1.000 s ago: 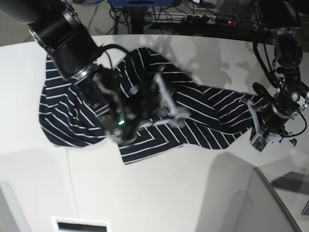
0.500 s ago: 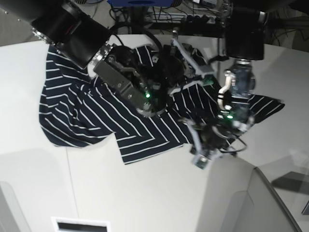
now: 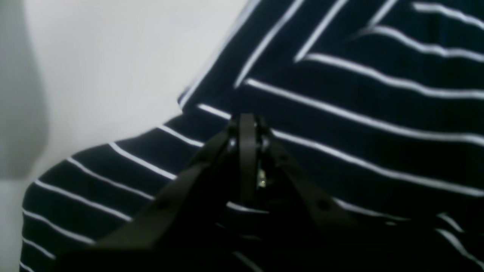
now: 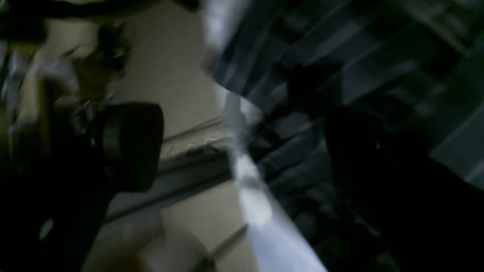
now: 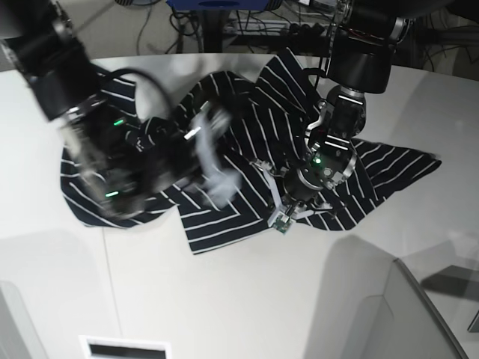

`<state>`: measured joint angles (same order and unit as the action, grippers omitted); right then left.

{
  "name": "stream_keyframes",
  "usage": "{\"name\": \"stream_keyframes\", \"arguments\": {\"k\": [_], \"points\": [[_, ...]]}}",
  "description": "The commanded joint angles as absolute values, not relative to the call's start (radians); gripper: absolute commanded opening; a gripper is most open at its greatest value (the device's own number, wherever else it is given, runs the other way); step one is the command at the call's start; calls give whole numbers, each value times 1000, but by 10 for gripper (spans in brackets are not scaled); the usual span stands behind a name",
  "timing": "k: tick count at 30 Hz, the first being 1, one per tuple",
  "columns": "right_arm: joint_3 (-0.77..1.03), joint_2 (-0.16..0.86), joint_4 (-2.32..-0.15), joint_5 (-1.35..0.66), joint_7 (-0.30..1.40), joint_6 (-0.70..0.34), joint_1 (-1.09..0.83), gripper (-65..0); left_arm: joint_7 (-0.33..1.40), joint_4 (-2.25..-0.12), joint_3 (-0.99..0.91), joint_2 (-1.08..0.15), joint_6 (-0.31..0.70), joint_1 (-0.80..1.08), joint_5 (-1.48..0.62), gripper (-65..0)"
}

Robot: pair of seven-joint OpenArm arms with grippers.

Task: Layout the t-shirt on the table in an organized manner, then fold the t-shirt properly
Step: 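Pull both grippers apart to spread the shirt, then release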

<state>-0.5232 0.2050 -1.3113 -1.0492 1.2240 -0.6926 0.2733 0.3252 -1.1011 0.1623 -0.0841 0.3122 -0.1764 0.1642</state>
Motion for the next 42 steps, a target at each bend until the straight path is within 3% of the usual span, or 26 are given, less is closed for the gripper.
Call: {"name": "stream_keyframes", "arguments": {"k": [1,3,6,8,11,17,22,26,30,35,42], "points": [[-486,237,-1330,-1076,1191,-698,294,-87,306,-1119,154,-90,297,-182,157,-650],[-461,305,-1320,-1075,1122,-698,294,-213,303,-1132,154,-114,286,-154,157,-650],[-461,392,-1319,-989,966,-698,294,-503,303,-1201,154,-134,286,-93,156,-650],[-455,406,-1279,-889,905,-698,282,-650,306,-1247,150,-159,286,-54,157,-650],[-453,401,-1178,-757,854,-698,274,-612,306,-1273,119,-162,286,-15,157,-650],[-455,314,-957,-584,768,-698,274,-650,302,-1182,58,-165,286,-16,159,-650],[-456,249,-794,-437,653,-698,306,-650,298,-1017,56,-166,285,-97,160,-650],[-456,205,-684,-341,572,-698,357,-650,185,-849,65,-165,252,-180,160,-650],[-455,194,-595,-308,478,-698,409,-650,77,-685,67,-159,174,-280,160,-650],[-456,200,-515,-308,354,-698,463,-650,-13,-538,67,-156,170,-404,160,-650],[-401,231,-539,-315,309,-698,510,-650,-13,-581,56,-120,171,-493,150,-650]]}}
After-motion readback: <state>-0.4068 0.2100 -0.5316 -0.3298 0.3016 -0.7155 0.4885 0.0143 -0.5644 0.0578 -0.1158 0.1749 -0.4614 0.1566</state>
